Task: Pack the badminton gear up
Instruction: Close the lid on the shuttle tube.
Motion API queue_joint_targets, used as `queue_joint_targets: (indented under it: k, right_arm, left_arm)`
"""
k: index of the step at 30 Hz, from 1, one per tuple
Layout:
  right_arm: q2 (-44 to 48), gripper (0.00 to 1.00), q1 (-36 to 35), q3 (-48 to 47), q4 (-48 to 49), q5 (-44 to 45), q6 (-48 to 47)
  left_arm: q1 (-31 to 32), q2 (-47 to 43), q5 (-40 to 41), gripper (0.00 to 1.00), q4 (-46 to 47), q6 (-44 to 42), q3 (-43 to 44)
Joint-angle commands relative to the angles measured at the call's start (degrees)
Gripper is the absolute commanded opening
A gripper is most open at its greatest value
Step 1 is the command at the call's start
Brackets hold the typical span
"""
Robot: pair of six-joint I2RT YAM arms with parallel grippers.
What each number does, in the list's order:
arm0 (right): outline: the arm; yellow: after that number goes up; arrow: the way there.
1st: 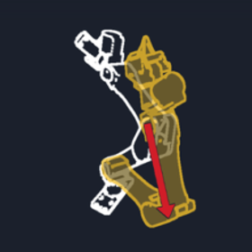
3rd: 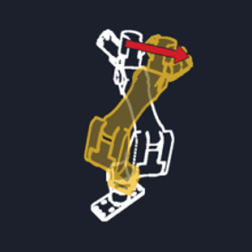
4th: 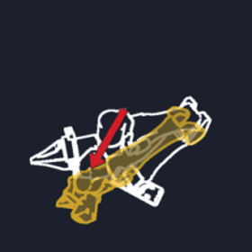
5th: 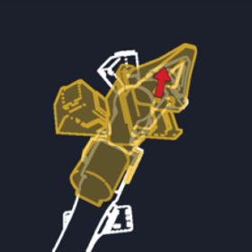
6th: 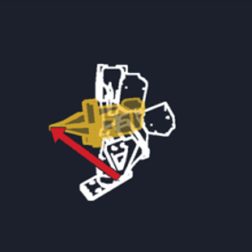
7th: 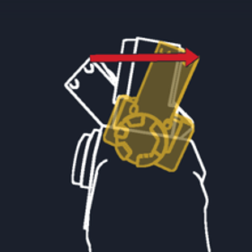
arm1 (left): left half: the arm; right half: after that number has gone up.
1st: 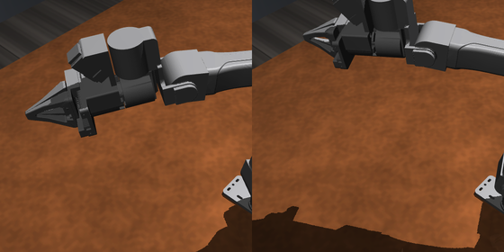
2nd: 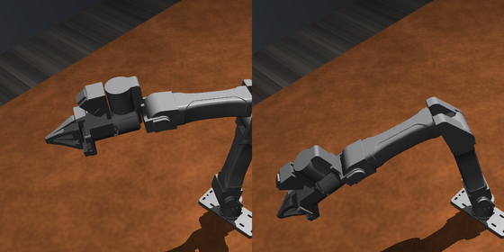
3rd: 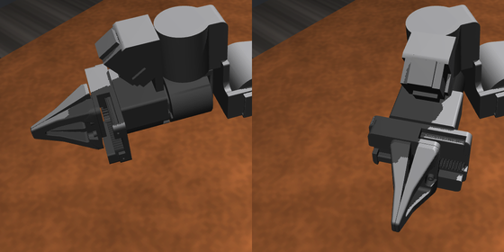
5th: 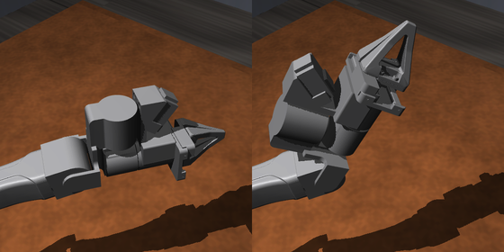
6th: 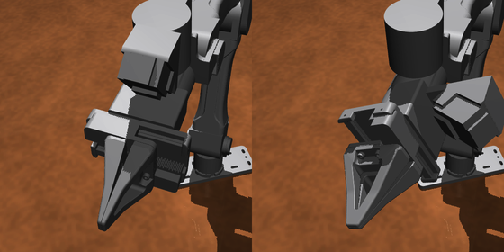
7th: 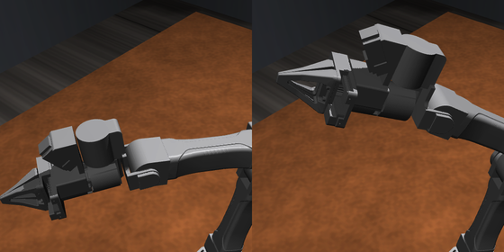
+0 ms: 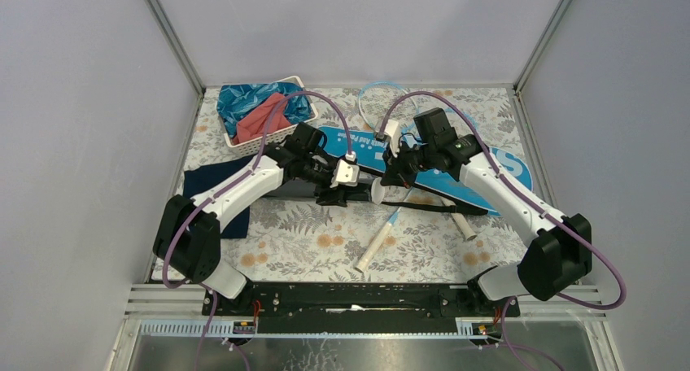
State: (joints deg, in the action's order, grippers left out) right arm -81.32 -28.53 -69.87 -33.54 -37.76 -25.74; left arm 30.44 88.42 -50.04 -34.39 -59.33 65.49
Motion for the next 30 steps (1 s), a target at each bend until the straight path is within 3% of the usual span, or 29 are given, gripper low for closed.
queue_joint_targets:
  k: [1,23,30]
  right_arm:
    - [-0.06,0.00,-2.84,-0.58,0.37,-0.60,0.18]
    - [-3.23,0.00,-4.60,2.00,7.20,7.10,8.42]
    - [-2.39,0.24,-4.58,0.70,5.93,7.24,6.95]
  left_arm:
    - [1.20,-1.26,-0.66,0.00,3.76,-0.42,0.25]
    - [2.77,-3.12,5.99,0.00,16.47,11.17,-3.71]
    - [2.79,-2.91,6.02,0.00,16.39,11.21,-4.28]
